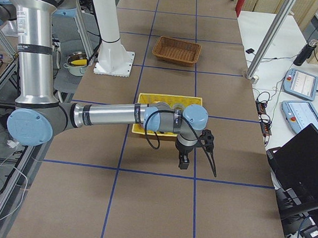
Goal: Move tape to another basket
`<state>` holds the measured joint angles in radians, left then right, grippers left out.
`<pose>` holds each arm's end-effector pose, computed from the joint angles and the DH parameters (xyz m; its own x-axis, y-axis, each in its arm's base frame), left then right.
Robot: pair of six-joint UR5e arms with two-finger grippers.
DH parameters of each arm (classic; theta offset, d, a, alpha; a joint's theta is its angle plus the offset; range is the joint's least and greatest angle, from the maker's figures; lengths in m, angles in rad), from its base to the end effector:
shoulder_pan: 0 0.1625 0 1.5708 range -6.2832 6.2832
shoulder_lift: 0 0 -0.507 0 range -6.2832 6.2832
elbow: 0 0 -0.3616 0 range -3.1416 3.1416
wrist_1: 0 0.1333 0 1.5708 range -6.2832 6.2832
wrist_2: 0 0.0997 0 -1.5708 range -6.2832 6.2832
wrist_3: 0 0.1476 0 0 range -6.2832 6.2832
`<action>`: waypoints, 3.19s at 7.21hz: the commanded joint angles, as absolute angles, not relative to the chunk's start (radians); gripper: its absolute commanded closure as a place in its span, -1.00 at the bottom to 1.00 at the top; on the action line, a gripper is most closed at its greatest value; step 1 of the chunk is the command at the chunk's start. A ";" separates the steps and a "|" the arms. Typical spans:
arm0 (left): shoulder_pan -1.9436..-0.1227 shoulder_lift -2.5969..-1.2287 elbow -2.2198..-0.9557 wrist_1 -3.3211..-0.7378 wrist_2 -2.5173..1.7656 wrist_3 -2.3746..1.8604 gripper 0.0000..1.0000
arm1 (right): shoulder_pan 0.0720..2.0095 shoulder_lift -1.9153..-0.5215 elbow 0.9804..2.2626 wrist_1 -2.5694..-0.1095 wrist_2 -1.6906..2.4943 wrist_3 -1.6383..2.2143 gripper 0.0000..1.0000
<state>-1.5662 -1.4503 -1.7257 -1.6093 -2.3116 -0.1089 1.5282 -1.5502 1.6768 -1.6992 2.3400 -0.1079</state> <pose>-0.0318 -0.4080 0.7548 0.7338 -0.0561 -0.6770 0.0756 0.9971 -0.0007 0.0107 -0.4695 0.7300 0.7091 -0.1368 0.6917 0.1196 0.9901 0.0731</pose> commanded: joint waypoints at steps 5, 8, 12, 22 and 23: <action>-1.566 -1.451 -1.724 -1.611 -2.312 -0.109 -0.97 | 1.528 -1.548 1.675 -1.700 2.339 -0.104 -1.00; -1.566 -1.454 -1.724 -1.611 -2.312 -0.109 -0.97 | 1.528 -1.548 1.675 -1.700 2.338 -0.103 -1.00; -1.569 -1.448 -1.733 -1.615 -2.312 -0.109 -0.97 | 1.526 -1.548 1.689 -1.698 2.338 -0.098 -1.00; -1.565 -1.493 -1.778 -1.624 -2.324 -0.112 -0.97 | 1.108 -1.378 1.709 -1.141 2.339 0.293 -1.00; -1.565 -1.494 -1.766 -1.624 -2.324 -0.110 -0.97 | 1.065 -1.368 1.706 -1.146 2.336 0.296 -1.00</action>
